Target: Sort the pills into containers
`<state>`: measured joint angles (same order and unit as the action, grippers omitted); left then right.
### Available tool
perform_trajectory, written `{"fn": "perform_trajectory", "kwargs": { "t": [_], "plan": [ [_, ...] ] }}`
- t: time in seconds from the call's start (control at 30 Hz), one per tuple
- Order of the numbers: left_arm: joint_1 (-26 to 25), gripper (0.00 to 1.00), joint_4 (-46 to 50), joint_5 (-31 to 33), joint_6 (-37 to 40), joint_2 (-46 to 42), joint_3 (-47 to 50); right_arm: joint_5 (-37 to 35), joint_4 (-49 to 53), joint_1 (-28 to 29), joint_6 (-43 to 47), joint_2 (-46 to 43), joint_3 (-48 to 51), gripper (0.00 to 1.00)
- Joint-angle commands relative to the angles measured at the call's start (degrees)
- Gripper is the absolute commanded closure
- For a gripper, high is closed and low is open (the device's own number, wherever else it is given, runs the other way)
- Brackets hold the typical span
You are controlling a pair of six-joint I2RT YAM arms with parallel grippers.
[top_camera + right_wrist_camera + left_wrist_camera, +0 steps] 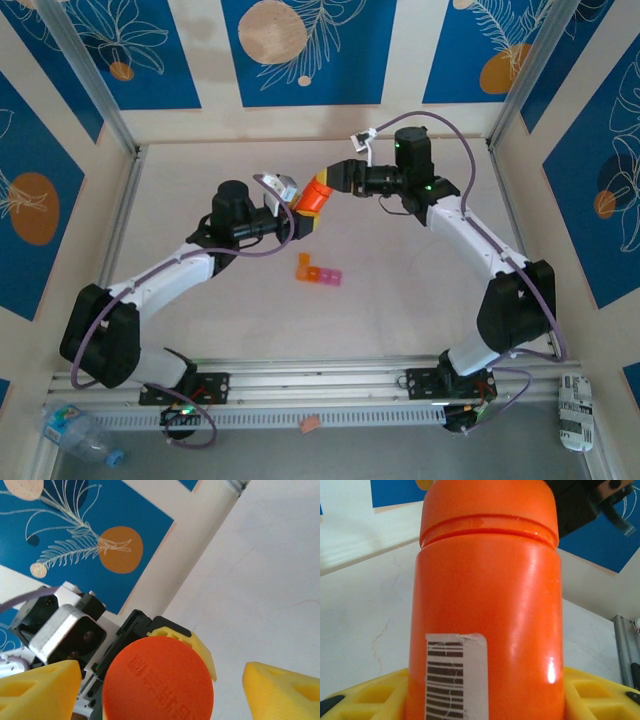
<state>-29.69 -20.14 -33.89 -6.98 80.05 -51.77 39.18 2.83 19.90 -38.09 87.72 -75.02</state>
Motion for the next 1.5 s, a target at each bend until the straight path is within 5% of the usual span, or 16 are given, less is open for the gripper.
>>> {"fn": "perform_trajectory", "kwargs": {
  "t": [0.0,0.17,0.37,0.9,1.47],
  "plan": [
    [0.10,1.00,0.83,2.13,3.32,-1.49,-1.42,-4.75,5.33,-1.16,-3.80,-4.07,-0.82,0.14],
    [0.05,1.00,2.59,5.92,6.98,-1.56,-1.47,-15.26,17.06,-1.18,-11.84,-3.78,-4.06,0.14],
    [-0.10,1.00,4.61,7.39,9.85,-1.20,-2.43,-17.70,17.52,0.16,-18.70,-2.38,-4.43,0.13],
    [-1.03,1.00,5.81,7.43,10.67,0.37,-3.95,-19.10,16.86,6.26,-19.63,2.80,-9.51,0.15],
    [-1.51,1.00,2.81,6.89,8.25,0.63,-2.88,-18.25,12.02,8.22,-13.35,1.17,-5.62,0.54]
  ]
}}
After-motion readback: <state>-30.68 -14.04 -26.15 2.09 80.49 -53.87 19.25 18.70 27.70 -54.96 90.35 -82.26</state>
